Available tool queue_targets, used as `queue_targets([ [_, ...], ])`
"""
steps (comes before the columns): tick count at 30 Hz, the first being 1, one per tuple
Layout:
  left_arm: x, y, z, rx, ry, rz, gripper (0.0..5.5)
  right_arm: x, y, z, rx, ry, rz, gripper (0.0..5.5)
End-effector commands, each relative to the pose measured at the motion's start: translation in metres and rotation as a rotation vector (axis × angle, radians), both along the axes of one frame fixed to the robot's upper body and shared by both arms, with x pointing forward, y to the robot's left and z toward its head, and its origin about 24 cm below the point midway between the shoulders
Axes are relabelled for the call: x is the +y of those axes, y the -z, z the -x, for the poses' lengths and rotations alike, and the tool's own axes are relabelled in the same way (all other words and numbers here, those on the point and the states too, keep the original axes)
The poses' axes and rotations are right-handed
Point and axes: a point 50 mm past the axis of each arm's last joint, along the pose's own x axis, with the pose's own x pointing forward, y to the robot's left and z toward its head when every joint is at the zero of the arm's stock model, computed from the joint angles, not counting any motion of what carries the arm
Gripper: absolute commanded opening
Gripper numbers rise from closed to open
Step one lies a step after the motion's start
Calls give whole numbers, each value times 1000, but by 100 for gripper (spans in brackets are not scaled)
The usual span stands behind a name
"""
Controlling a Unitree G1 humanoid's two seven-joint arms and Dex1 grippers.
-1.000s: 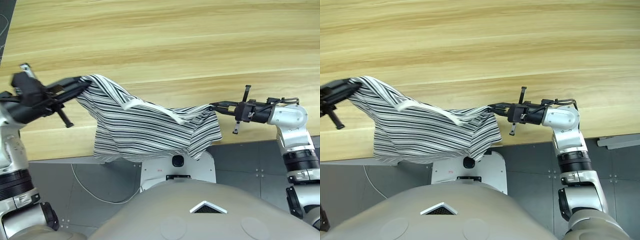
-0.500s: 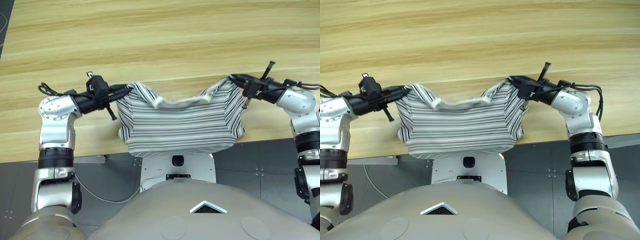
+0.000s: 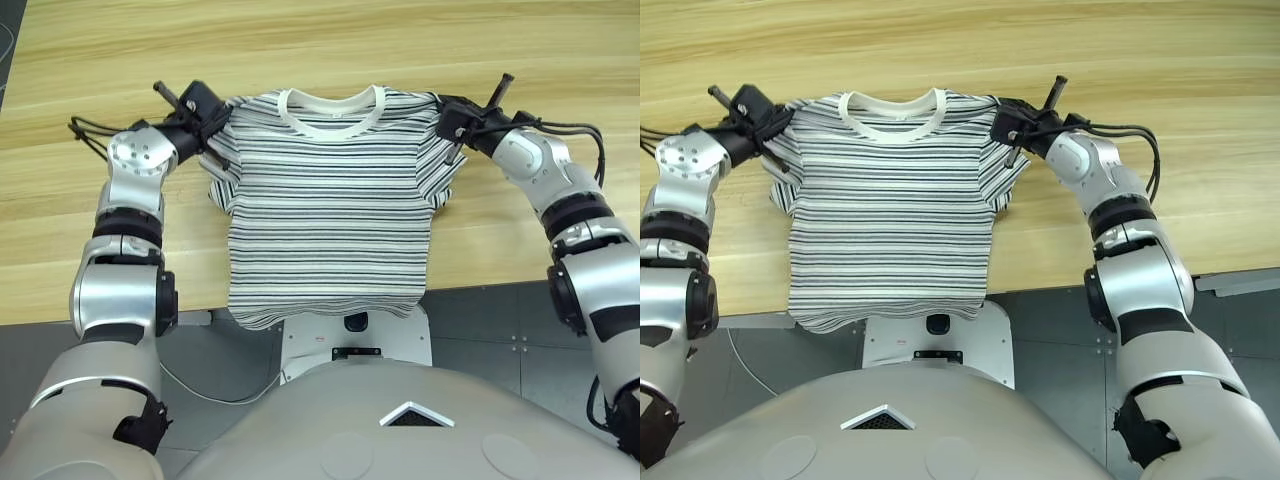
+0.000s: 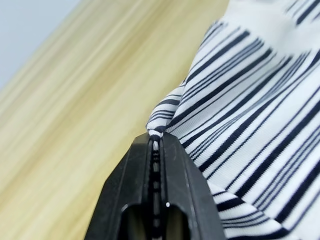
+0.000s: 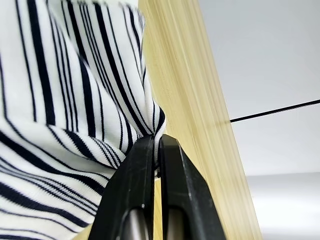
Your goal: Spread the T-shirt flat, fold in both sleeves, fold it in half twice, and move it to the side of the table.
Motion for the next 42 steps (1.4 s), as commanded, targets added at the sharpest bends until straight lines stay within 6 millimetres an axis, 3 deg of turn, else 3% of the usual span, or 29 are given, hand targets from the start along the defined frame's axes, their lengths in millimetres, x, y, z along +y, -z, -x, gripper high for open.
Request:
queue_targets([
  [1,-18,-3,-14,-19,22,-73,10,5,-7,-14,-24,80,38,13],
  [8,-34,5,-21,-12,-30,-101,10,23,-7,-22,-56,142,51,13],
  [12,-32,10,-20,-9,-96,-109,10,30,-15,-27,-132,188,19,13],
  [21,-26,2,-27,-92,-217,-129,10,30,-30,-36,-250,272,3,13],
  [28,-36,5,-29,-98,-217,-118,10,34,-22,-34,-167,278,10,13],
  [32,-41,7,-29,-85,-212,-85,77,34,-10,-30,-89,292,40,82],
  [37,-42,5,-30,-104,-232,-74,148,28,-10,-31,-108,336,58,162],
  [42,-26,-3,-32,-169,-371,-81,199,15,-19,-35,-175,428,51,235],
])
